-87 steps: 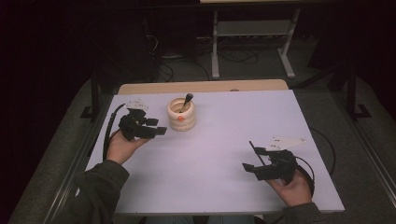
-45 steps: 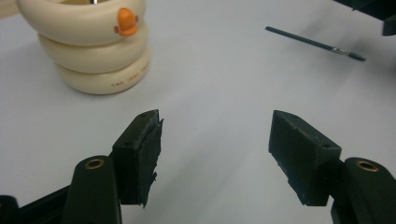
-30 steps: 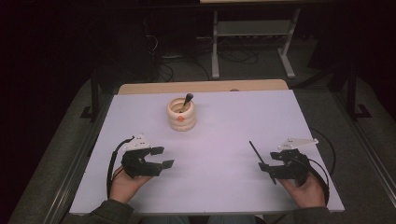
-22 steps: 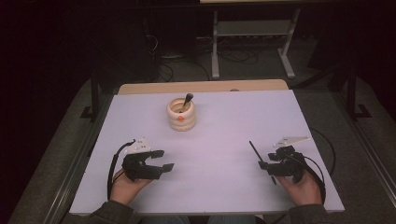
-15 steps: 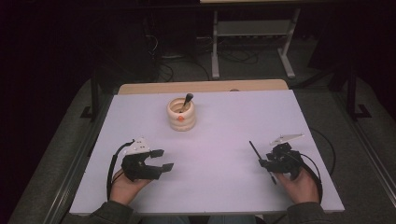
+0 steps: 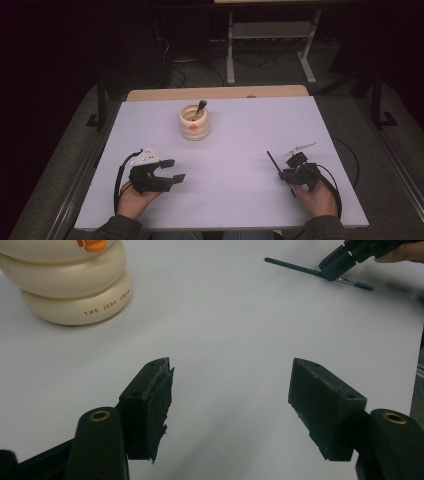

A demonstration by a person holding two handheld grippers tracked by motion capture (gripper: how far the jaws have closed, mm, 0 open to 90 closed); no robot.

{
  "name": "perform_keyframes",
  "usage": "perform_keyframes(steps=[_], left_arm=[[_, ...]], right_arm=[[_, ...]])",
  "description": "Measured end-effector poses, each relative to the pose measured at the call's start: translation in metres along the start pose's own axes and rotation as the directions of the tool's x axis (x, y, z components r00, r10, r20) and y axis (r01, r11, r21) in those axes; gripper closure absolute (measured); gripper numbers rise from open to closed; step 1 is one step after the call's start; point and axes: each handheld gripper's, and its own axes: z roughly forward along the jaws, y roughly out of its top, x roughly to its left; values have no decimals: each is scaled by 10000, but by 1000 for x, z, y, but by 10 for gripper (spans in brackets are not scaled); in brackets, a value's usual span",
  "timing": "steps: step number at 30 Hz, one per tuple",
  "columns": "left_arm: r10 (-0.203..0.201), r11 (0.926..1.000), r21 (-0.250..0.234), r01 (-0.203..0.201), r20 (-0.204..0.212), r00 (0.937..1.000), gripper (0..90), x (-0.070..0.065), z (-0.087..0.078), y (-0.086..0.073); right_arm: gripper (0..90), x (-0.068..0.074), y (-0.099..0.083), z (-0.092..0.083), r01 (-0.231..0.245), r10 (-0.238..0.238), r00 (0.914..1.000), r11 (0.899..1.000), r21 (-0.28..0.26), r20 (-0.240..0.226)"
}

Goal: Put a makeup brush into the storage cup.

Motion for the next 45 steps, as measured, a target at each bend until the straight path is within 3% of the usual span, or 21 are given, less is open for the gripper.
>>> perform_keyframes(steps=[12, 26, 36, 38, 45], left_arm=[[-52, 9999, -146, 54, 177, 9998, 334, -2, 1, 2], [-247, 9992, -292, 255, 282, 9993, 336, 1, -1, 1], [-237, 9993, -273, 245, 269, 9994, 336, 3, -2, 0], [-221, 9994, -267, 230, 302, 9993, 336, 3, -3, 0], [-217, 9992, -325, 228, 319, 9993, 336, 3, -3, 0]], right_arm=[[834, 9, 4, 3, 281, -297, 9978, 9992, 274, 595], [849, 7, 5, 3, 225, -239, 9988, 9992, 319, 429], [850, 2, 4, -4, -117, 114, 9998, 9998, -176, -146], [850, 1, 4, -8, -237, 217, 9984, 9990, -386, -514], [850, 2, 4, -13, -167, 122, 9976, 9977, -660, -680]])
